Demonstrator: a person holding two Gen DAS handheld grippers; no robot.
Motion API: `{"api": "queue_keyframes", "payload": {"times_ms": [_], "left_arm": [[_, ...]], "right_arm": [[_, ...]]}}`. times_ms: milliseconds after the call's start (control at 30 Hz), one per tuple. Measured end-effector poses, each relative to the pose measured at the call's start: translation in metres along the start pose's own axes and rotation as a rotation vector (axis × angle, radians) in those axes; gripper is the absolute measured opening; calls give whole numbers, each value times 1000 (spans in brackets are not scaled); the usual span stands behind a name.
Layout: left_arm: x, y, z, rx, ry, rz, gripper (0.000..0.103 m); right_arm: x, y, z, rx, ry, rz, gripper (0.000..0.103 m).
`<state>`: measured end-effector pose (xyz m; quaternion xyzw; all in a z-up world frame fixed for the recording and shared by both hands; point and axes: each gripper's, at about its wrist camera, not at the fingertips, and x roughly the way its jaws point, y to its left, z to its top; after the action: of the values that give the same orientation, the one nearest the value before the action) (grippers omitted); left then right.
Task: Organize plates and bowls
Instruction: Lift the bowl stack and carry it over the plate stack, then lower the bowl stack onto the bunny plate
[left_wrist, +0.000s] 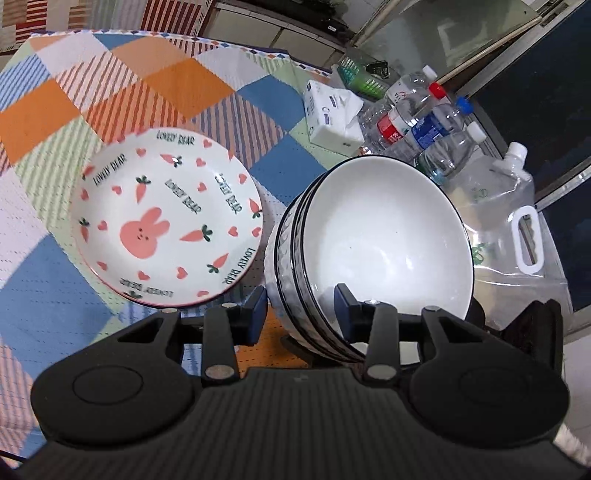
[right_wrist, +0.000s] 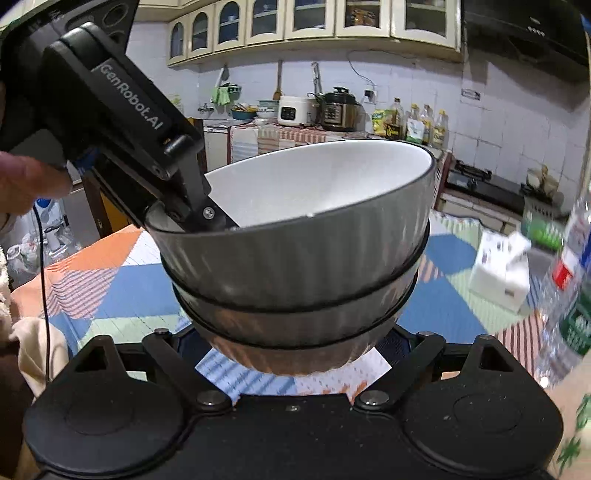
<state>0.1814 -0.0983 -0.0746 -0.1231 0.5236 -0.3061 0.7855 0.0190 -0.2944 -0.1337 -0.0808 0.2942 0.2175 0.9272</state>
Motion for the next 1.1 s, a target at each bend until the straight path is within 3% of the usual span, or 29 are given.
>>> {"api": "queue_keyframes", "payload": {"times_ms": [433, 833, 1100], "left_arm": [[-24, 40, 24, -50, -54, 75, 37], [9, 89, 54, -68, -78, 126, 37], [38, 109, 67, -76, -59, 146, 37]], "right_arm": [[42, 15, 50, -66, 54, 73, 94], [104, 10, 59, -63, 72, 85, 93], [136, 8, 51, 18, 125, 49, 93]]}}
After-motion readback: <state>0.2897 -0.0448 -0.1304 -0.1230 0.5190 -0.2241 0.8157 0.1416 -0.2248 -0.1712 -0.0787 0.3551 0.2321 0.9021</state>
